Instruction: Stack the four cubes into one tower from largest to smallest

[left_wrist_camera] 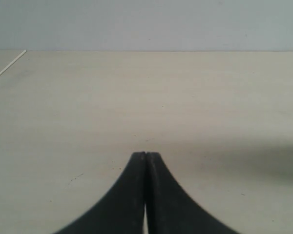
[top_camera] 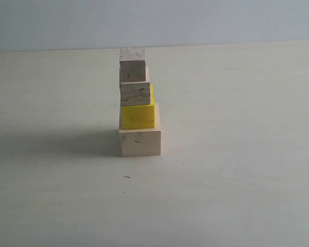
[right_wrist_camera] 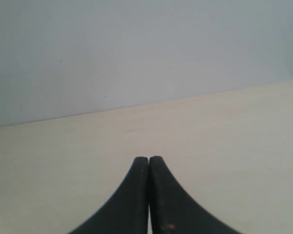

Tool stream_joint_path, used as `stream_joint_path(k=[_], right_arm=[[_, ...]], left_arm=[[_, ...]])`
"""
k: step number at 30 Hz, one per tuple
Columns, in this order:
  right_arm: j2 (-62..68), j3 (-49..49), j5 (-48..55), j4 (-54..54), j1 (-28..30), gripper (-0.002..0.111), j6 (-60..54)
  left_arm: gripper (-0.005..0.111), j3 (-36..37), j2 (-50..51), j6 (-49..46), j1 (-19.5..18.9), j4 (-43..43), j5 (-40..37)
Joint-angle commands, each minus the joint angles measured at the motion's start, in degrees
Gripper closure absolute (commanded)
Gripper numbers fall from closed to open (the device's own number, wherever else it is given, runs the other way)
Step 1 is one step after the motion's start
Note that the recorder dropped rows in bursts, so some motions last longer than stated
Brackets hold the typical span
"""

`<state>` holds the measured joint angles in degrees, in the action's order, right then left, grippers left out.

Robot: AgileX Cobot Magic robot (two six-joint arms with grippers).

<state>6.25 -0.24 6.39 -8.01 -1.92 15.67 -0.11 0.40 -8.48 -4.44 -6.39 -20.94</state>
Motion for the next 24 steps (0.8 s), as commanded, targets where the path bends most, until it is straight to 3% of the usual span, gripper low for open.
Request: stream_joint_path(k=[1,24], right_arm=[[-0.35,0.24,1.11,2.00,-0.10,0.108,-4.19],[-4.04,0.24,10.51,2.42,2.73,0.108,-4.09]], left_arm=[[0.107,0.11,-0.40,-0.19,-0.10,-0.37,0.33],[0.107,0.11,-0.40,-0.19,-0.10,-0.37,0.33]])
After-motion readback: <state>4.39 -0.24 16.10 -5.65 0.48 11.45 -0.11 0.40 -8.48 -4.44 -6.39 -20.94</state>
